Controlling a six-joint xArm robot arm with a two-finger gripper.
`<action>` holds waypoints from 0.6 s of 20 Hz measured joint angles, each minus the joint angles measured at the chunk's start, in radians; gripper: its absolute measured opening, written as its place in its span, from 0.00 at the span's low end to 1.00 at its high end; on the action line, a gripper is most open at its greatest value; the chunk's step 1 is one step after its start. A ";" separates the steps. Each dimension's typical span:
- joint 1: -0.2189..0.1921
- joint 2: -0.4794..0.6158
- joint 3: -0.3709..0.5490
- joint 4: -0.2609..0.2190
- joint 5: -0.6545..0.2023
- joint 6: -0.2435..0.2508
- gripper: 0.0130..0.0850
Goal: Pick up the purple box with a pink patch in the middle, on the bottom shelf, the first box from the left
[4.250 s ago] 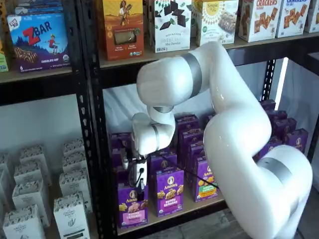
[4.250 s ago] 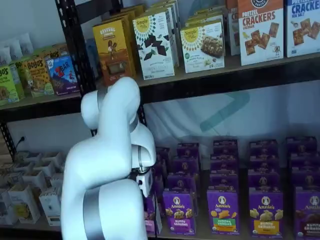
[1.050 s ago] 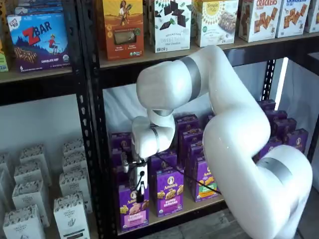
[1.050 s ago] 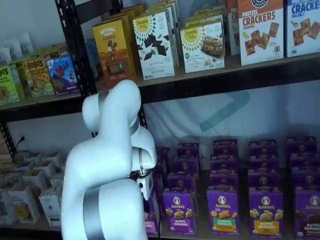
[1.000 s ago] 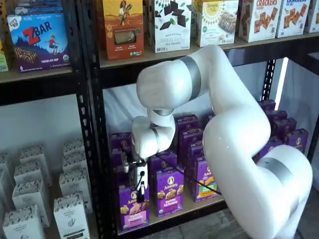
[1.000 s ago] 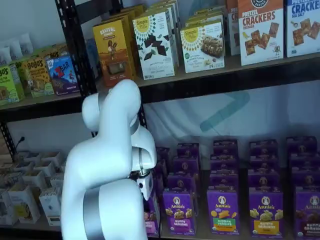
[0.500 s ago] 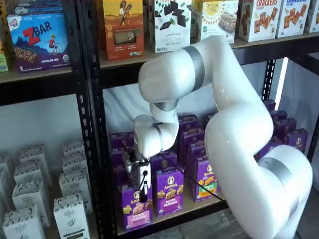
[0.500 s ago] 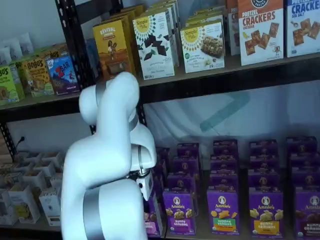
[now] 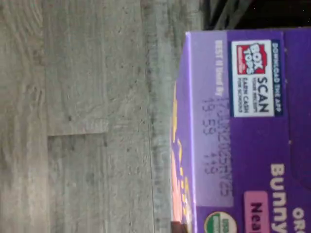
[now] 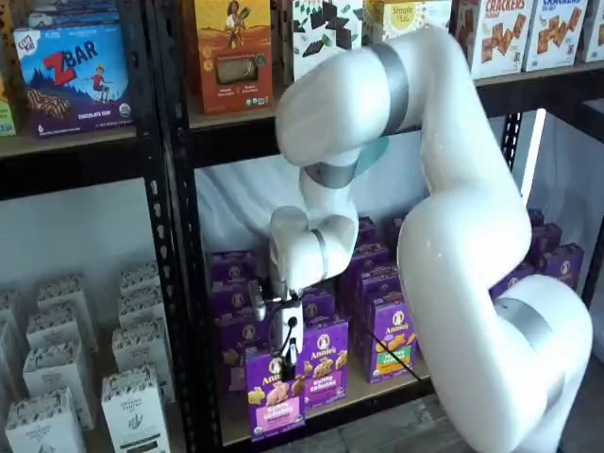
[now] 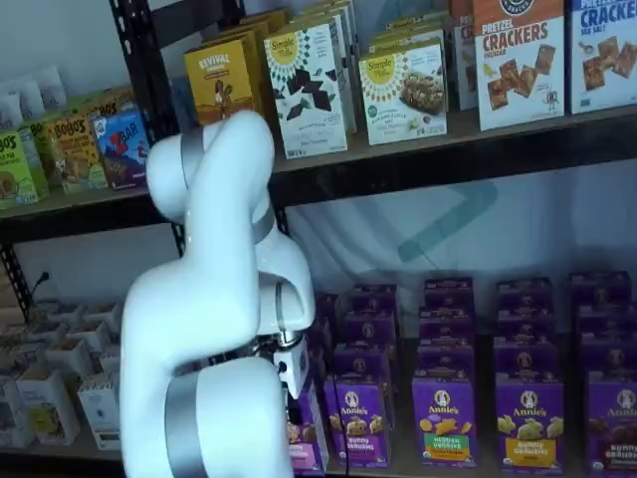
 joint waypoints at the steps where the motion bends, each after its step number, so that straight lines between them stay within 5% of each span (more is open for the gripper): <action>1: -0.006 -0.023 0.032 -0.028 -0.016 0.021 0.33; 12: -0.072 -0.266 0.279 -0.117 -0.010 0.040 0.33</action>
